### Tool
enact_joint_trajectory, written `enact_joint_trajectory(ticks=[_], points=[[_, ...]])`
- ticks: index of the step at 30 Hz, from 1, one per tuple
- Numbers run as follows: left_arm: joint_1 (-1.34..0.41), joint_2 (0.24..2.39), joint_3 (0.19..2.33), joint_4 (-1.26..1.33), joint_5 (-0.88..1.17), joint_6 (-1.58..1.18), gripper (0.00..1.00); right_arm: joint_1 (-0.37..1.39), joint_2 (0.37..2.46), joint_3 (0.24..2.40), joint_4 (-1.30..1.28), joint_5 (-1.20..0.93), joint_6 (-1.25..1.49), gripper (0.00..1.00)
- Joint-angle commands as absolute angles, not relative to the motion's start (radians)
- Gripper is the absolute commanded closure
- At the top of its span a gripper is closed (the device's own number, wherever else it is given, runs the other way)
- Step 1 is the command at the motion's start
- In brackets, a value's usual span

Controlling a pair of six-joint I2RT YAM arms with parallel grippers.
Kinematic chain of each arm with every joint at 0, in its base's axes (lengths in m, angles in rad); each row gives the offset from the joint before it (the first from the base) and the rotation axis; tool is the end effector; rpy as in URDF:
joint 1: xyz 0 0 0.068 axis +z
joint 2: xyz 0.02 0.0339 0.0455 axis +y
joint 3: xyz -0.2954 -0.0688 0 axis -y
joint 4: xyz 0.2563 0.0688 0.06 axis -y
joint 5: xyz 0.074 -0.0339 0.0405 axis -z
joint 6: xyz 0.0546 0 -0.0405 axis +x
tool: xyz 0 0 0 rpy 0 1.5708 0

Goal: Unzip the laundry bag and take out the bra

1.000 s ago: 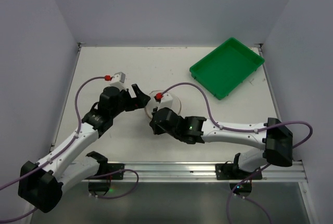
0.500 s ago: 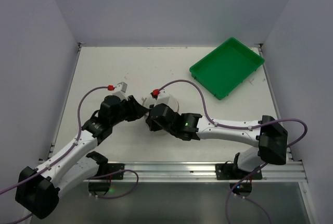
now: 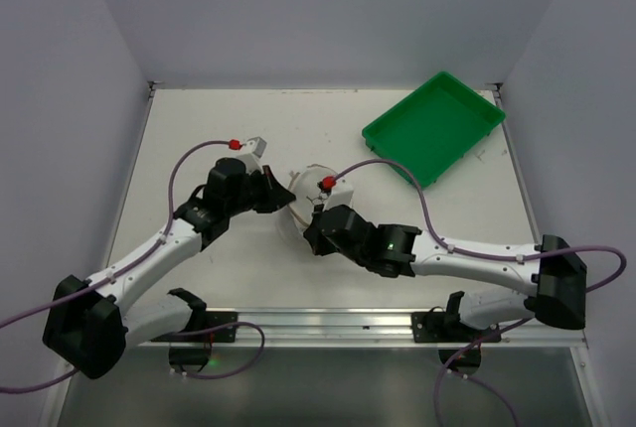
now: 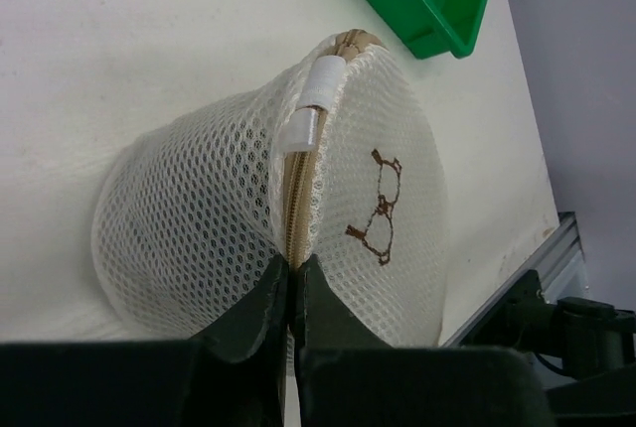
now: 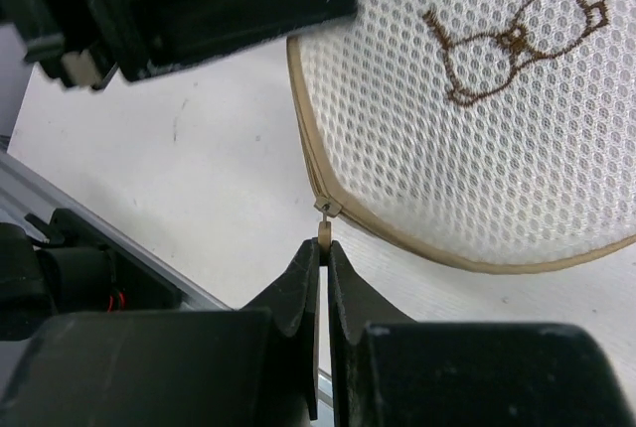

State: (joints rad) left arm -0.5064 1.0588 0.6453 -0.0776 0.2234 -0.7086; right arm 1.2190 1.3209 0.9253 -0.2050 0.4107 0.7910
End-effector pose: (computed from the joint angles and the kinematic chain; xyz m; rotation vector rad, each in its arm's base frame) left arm 0.2095 -0.1300 0.2630 -0.0747 2.1961 -0.9518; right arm 0.1269 0.2825 0.2862 -0.2306 2.1951 0.7313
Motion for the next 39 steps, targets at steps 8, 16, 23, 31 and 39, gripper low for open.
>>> enact_joint_trajectory(ticks=[8,16,23,31,39], points=[[-0.468,1.324,0.931,-0.083,0.215,-0.376,1.00,1.224,1.241,0.926,-0.218,0.420,0.707,1.00],[-0.419,1.276,0.914,-0.090,0.160,-0.463,0.29,1.220,1.359,1.008,-0.153,0.394,0.675,1.00],[-0.420,1.066,0.782,-0.136,0.130,-0.590,0.01,1.203,1.434,1.095,-0.109,0.377,0.664,1.00],[-0.483,0.965,0.654,-0.137,0.155,-0.706,0.11,1.190,1.470,1.104,-0.083,0.391,0.692,1.00],[-0.508,0.859,0.569,-0.129,0.137,-0.761,0.43,1.189,1.457,1.059,-0.081,0.397,0.710,1.00]])
